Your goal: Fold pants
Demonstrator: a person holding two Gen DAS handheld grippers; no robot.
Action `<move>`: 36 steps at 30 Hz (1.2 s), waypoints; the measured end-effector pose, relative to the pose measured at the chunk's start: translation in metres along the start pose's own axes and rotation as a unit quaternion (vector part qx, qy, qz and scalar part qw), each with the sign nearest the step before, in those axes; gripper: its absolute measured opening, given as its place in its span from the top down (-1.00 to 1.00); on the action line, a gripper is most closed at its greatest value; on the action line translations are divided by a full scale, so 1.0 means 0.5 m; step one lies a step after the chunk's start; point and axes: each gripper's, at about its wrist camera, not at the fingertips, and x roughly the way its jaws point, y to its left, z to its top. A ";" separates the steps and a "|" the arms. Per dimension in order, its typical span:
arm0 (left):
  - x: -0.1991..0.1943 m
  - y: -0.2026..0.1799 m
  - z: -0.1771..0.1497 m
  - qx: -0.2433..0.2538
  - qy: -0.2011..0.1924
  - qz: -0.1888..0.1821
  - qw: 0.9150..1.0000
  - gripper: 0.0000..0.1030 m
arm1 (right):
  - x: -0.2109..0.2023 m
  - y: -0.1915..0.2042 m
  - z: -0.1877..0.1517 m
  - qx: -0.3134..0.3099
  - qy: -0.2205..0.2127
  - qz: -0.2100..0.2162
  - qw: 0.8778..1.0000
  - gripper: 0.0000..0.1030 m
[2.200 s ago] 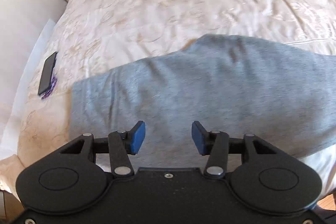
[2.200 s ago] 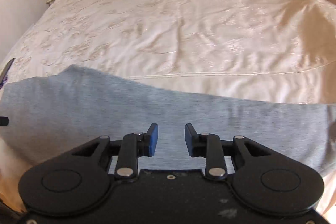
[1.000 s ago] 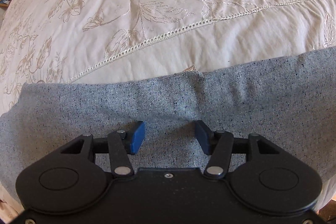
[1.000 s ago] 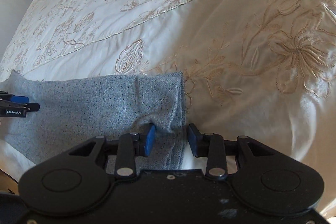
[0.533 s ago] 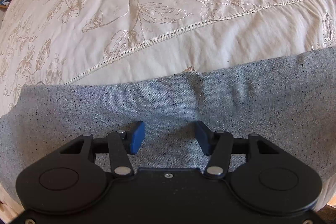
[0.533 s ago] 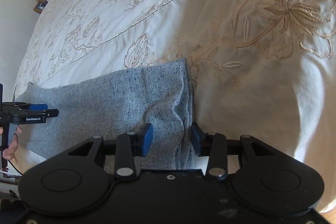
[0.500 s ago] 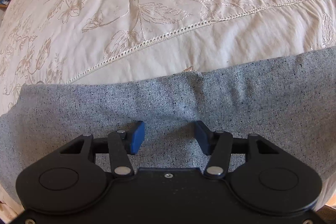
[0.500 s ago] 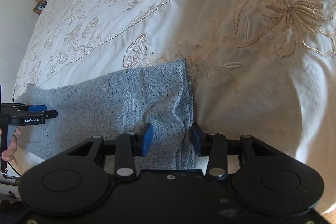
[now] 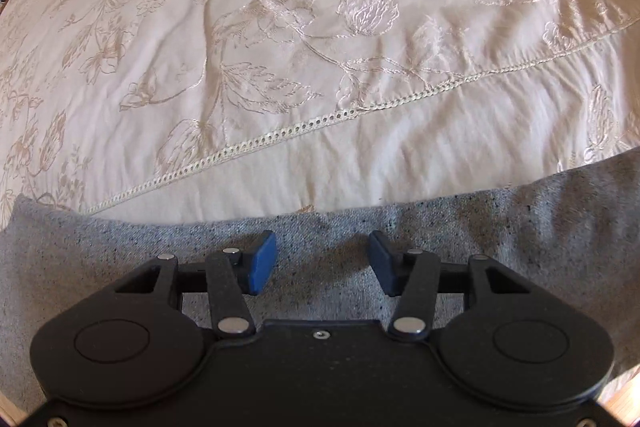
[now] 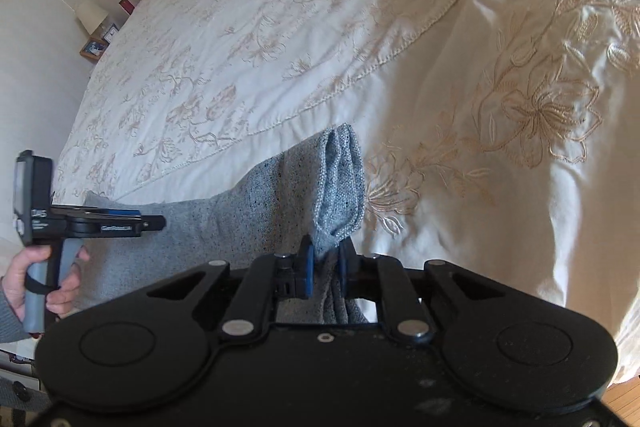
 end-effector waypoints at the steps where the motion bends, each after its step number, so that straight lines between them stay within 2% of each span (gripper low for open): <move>1: 0.012 -0.009 0.002 0.009 -0.003 0.009 1.000 -0.13 | -0.007 0.007 0.002 0.001 -0.002 0.002 1.000 0.75; 3: 0.011 -0.013 0.012 0.018 -0.006 0.014 1.000 -0.11 | -0.018 0.024 0.005 -0.002 -0.005 0.000 1.000 0.76; 6: -0.042 0.012 0.005 -0.012 -0.027 0.001 1.000 -0.08 | -0.027 0.035 0.008 0.002 -0.006 -0.004 1.000 0.77; 8: -0.086 0.031 -0.021 -0.030 -0.046 -0.004 0.998 -0.08 | -0.031 0.038 0.008 0.004 -0.008 -0.007 1.000 0.77; 11: -0.119 0.044 -0.082 -0.039 -0.041 -0.019 0.998 -0.06 | -0.034 0.046 0.009 0.007 -0.006 -0.011 1.000 0.79; 14: -0.100 0.027 -0.137 -0.021 -0.021 -0.018 0.999 -0.06 | -0.035 0.060 0.008 0.004 -0.005 -0.017 1.000 0.79; 17: -0.045 0.001 -0.155 0.002 0.013 -0.020 1.000 -0.05 | -0.033 0.082 0.010 -0.002 -0.006 -0.027 1.000 0.79; 20: -0.040 0.005 -0.150 0.011 0.003 -0.025 1.000 -0.05 | -0.039 0.122 0.010 -0.015 -0.008 -0.039 0.999 0.79; 24: -0.096 0.098 -0.140 -0.038 -0.032 -0.060 0.997 -0.05 | -0.053 0.216 0.011 -0.034 -0.021 -0.031 0.999 0.79; 29: -0.138 0.251 -0.166 -0.067 -0.057 -0.054 0.995 -0.04 | -0.029 0.411 -0.003 -0.072 -0.024 0.012 0.997 0.79; 32: -0.136 0.347 -0.191 -0.095 -0.052 -0.043 0.993 -0.04 | 0.037 0.540 -0.032 -0.102 -0.014 0.038 0.994 0.79; 36: -0.128 0.467 -0.236 -0.118 -0.044 -0.016 0.992 -0.02 | 0.189 0.674 -0.093 -0.101 0.010 0.060 0.993 0.79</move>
